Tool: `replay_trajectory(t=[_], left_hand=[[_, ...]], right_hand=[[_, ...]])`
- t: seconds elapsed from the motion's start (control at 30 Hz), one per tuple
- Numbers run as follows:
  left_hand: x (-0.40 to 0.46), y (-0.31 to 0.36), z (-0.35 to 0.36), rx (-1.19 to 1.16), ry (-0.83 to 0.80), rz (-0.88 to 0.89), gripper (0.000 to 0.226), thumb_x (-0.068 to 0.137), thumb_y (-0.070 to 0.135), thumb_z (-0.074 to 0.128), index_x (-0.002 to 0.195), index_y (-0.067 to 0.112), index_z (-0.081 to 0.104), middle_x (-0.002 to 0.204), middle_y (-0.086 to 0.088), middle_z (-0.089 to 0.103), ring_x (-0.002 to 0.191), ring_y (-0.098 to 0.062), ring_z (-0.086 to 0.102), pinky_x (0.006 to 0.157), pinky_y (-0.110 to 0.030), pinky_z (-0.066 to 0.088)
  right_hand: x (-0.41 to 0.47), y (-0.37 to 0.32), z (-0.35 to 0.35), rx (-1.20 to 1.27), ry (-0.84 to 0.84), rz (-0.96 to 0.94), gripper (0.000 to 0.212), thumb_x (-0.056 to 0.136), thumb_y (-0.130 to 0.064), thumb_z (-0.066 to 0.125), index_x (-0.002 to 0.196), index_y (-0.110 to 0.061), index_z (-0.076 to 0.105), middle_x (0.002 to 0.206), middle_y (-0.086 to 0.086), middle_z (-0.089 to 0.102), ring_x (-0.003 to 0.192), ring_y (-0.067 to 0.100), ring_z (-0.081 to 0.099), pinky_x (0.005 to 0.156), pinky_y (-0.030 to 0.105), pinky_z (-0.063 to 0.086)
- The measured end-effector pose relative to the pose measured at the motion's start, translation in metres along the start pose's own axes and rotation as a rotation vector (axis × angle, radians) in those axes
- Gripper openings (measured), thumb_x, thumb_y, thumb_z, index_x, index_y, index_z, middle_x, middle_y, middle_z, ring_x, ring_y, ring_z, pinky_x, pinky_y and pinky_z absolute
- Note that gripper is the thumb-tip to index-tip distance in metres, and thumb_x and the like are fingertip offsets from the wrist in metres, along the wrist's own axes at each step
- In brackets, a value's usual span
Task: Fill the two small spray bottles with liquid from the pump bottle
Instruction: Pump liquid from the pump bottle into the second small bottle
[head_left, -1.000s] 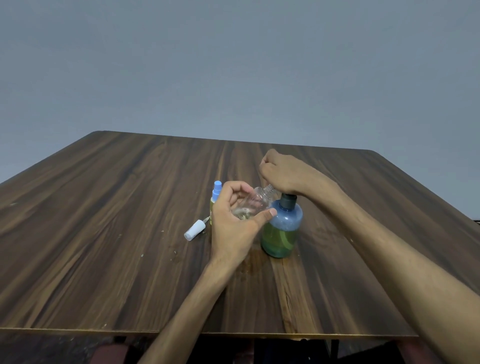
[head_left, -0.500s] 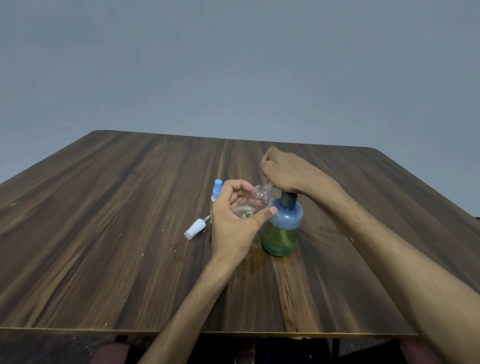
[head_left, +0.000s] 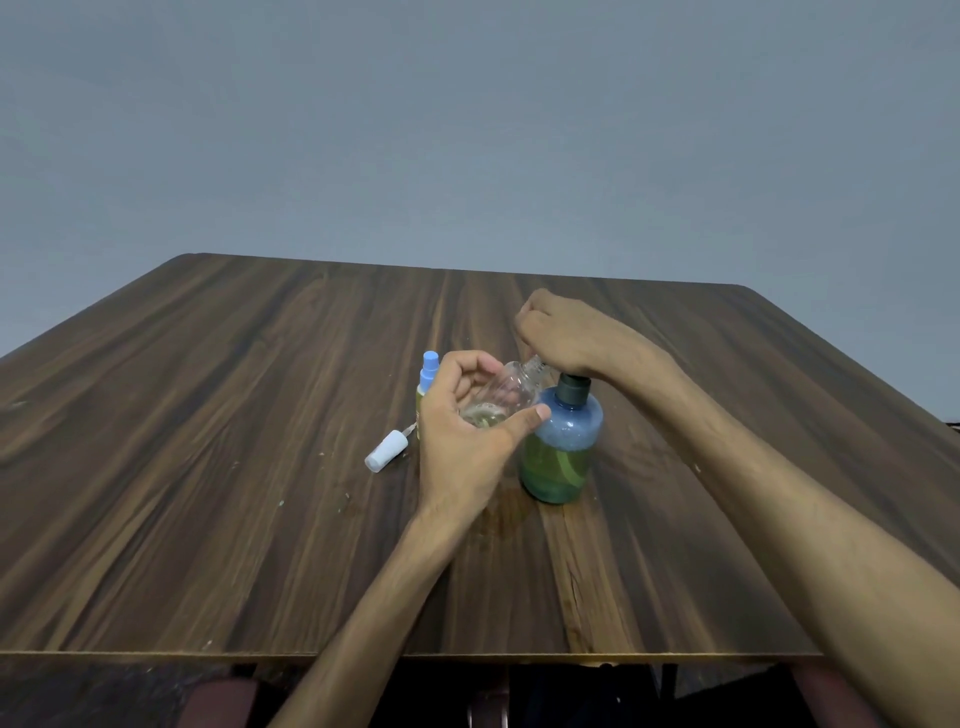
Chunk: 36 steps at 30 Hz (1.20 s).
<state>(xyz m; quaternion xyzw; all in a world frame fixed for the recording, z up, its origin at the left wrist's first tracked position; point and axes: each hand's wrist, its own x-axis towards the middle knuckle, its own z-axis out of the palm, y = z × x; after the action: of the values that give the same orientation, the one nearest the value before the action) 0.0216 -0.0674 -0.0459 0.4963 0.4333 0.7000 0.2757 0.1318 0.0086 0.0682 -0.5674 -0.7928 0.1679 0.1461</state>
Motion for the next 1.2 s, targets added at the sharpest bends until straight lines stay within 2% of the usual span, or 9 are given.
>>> replay_trajectory(t=[0.13,0.27,0.33,0.57,0.77,0.93,1.07,1.13,1.2], left_hand=[[-0.001,0.0,0.0,-0.004,0.002,0.008,0.05,0.068,-0.008,0.094,0.105,0.003,0.062,0.097,-0.004,0.071,0.088,-0.012,0.073,0.08,-0.023,0.058],[0.0,0.0,0.0,-0.014,-0.002,-0.006,0.049,0.068,-0.009,0.093,0.102,0.007,0.063,0.092,0.007,0.071,0.087,-0.012,0.073,0.081,-0.024,0.059],[-0.001,0.0,0.0,-0.005,-0.004,0.001,0.049,0.068,-0.008,0.094,0.101,0.01,0.063,0.09,0.01,0.071,0.086,-0.012,0.073,0.081,-0.024,0.059],[-0.001,0.001,-0.001,-0.007,0.0,0.008,0.048,0.068,-0.007,0.094,0.103,0.006,0.063,0.095,0.001,0.071,0.089,-0.011,0.074,0.081,-0.024,0.059],[-0.001,0.002,0.0,-0.014,-0.008,-0.005,0.049,0.068,-0.01,0.093,0.101,0.009,0.063,0.088,0.018,0.07,0.087,-0.006,0.072,0.08,-0.021,0.058],[-0.001,0.003,0.0,-0.03,-0.016,0.007,0.048,0.067,-0.014,0.092,0.101,0.004,0.062,0.086,0.018,0.07,0.084,-0.003,0.071,0.079,-0.019,0.057],[-0.001,0.003,0.0,-0.032,-0.007,0.006,0.049,0.067,-0.012,0.093,0.1,0.008,0.063,0.089,0.016,0.07,0.086,-0.007,0.072,0.08,-0.021,0.057],[0.0,0.002,0.0,-0.029,-0.003,0.008,0.05,0.067,-0.01,0.094,0.1,0.011,0.063,0.09,0.013,0.071,0.087,-0.01,0.073,0.08,-0.022,0.058],[-0.001,0.003,0.0,-0.025,-0.005,0.011,0.049,0.068,-0.009,0.094,0.1,0.013,0.063,0.091,0.012,0.072,0.088,-0.01,0.074,0.08,-0.022,0.058]], right_hand=[[-0.001,0.0,-0.004,0.007,0.022,-0.019,0.03,0.099,-0.028,0.035,0.121,-0.016,0.052,0.102,0.004,0.071,0.091,0.023,0.065,0.082,0.042,0.052],[0.001,0.001,0.0,0.023,-0.015,0.008,0.03,0.099,-0.028,0.036,0.121,-0.015,0.052,0.104,0.005,0.068,0.087,0.02,0.061,0.075,0.039,0.047],[0.001,0.002,-0.002,0.011,-0.008,-0.001,0.031,0.098,-0.03,0.036,0.12,-0.017,0.052,0.105,0.003,0.07,0.093,0.022,0.064,0.08,0.04,0.051],[0.003,0.003,0.002,0.032,-0.008,0.018,0.032,0.095,-0.029,0.034,0.119,-0.017,0.052,0.107,0.004,0.071,0.095,0.024,0.064,0.082,0.04,0.05],[0.0,0.002,-0.002,0.06,-0.005,0.009,0.032,0.095,-0.025,0.035,0.119,-0.015,0.054,0.104,0.004,0.072,0.093,0.022,0.064,0.085,0.041,0.052],[0.008,-0.002,-0.01,0.079,-0.071,-0.026,0.028,0.088,-0.015,0.041,0.083,0.002,0.062,0.091,0.017,0.078,0.077,0.038,0.066,0.069,0.038,0.045],[0.013,-0.009,-0.023,0.201,-0.081,0.01,0.021,0.099,-0.013,0.045,0.108,-0.005,0.062,0.096,0.014,0.079,0.072,0.023,0.066,0.061,0.03,0.045],[0.014,-0.008,-0.02,0.202,-0.06,0.011,0.026,0.096,-0.012,0.044,0.108,-0.004,0.065,0.095,0.011,0.079,0.08,0.026,0.071,0.065,0.038,0.053],[0.012,-0.005,-0.01,0.152,-0.056,0.011,0.035,0.088,-0.016,0.043,0.106,-0.003,0.07,0.093,0.009,0.079,0.091,0.03,0.074,0.085,0.049,0.06]])
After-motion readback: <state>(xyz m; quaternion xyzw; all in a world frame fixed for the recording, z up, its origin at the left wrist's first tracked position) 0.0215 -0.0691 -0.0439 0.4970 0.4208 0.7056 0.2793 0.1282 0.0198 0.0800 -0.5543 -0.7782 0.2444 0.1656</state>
